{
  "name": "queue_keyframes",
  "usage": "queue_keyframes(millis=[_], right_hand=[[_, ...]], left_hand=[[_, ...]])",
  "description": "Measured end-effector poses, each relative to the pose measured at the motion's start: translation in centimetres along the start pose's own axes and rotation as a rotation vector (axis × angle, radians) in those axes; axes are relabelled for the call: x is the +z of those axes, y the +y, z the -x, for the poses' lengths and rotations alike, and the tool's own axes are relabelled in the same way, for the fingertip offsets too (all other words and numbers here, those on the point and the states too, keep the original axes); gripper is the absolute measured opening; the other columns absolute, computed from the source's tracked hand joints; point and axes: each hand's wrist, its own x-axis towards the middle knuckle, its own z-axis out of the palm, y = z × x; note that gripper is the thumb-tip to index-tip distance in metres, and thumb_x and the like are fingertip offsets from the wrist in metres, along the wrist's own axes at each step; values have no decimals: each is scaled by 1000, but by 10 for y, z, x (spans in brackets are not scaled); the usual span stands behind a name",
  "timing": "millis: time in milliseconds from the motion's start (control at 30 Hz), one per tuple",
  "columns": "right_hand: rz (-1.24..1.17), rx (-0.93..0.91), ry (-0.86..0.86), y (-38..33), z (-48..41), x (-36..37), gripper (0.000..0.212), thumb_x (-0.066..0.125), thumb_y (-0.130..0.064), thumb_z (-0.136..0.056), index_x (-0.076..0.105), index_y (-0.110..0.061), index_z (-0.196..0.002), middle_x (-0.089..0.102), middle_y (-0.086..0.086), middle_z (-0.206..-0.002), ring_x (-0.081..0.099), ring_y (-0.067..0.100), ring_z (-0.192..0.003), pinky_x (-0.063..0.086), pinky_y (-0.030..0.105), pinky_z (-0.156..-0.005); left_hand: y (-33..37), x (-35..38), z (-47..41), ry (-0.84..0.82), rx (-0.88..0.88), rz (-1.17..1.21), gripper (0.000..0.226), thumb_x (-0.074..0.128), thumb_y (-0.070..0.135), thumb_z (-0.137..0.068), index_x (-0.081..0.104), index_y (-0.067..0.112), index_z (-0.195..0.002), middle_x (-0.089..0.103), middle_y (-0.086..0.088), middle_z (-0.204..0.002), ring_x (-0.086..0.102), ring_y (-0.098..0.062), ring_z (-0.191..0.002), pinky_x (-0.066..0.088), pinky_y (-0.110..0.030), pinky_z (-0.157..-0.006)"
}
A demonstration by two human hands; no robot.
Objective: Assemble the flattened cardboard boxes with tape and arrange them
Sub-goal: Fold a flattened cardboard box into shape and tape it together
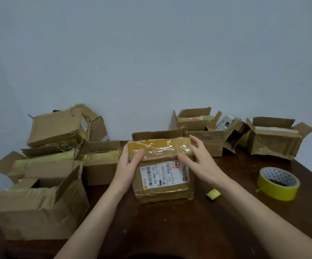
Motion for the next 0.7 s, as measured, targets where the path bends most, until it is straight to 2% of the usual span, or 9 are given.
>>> queue_keyframes(millis=[67, 100, 200, 233, 300, 433, 533, 600, 700], right_hand=[[-139, 0, 62, -3, 0, 2, 31, 54, -60, -86, 52, -49, -115, 42, -14, -143, 39, 10, -134, 36, 35, -107], [-177, 14, 104, -3, 0, 2, 37, 58, -53, -86, 51, -43, -121, 49, -15, -136, 46, 10, -129, 39, 33, -103], [-218, 125, 158, 2, -4, 0, 90, 72, -48, -74, 25, -30, -149, 44, -7, -143, 41, 12, -132, 35, 34, -105], [-234, 146, 145, 4, -6, -3, 104, 74, -50, -69, 15, -31, -152, 40, -3, -148, 39, 15, -135, 33, 36, -107], [-259, 136, 106, 5, -9, -9, 114, 75, -53, -63, 6, -37, -153, 35, -2, -152, 35, 16, -138, 30, 39, -112], [-84, 45, 29, 5, -9, -15, 92, 75, -64, -66, 26, -52, -143, 40, -9, -145, 39, 14, -132, 35, 42, -110], [75, 46, 58, 10, -17, -14, 73, 63, -80, -56, 43, -57, -123, 50, -5, -130, 46, 18, -122, 41, 47, -103], [-34, 63, 44, 10, -18, -15, 61, 67, -75, -56, 49, -56, -111, 52, -3, -126, 50, 18, -118, 43, 45, -101], [-136, 48, 49, 15, -16, -22, 54, 75, -60, -62, 52, -51, -110, 55, -1, -125, 55, 18, -114, 48, 38, -96]], left_hand=[[5, 6, -4, 63, 56, -13, 60, 70, 56, -73, 50, 30, -123, 59, -5, -121, 60, -23, -111, 51, -42, -94], [7, 8, -6, 81, 83, -24, 63, 71, 54, -75, 44, 37, -129, 55, -4, -125, 58, -23, -114, 50, -41, -95], [10, 11, -12, 75, 99, -61, 82, 70, 52, -77, 23, 46, -143, 49, 6, -126, 53, -21, -119, 45, -42, -102], [10, 9, -16, 50, 100, -90, 75, 68, 54, -75, 29, 49, -140, 48, 8, -130, 51, -20, -122, 43, -44, -103], [15, 5, -21, -30, 117, -171, 54, 62, 57, -73, 50, 49, -126, 52, 11, -131, 52, -15, -121, 43, -47, -103], [15, 4, -25, -149, 82, -139, 33, 57, 34, -87, 58, 38, -120, 59, 9, -124, 58, -11, -110, 48, -29, -91], [11, 9, -27, -143, 23, -90, 34, 49, 21, -97, 53, 34, -128, 58, 6, -124, 59, -9, -108, 46, -25, -87], [11, 15, -29, -131, -7, -75, 33, 48, 21, -98, 53, 33, -129, 59, 3, -118, 61, -8, -100, 48, -25, -86], [12, 27, -31, -135, -21, -66, 30, 47, 21, -98, 53, 30, -126, 62, 3, -107, 63, -5, -86, 50, -21, -75]])
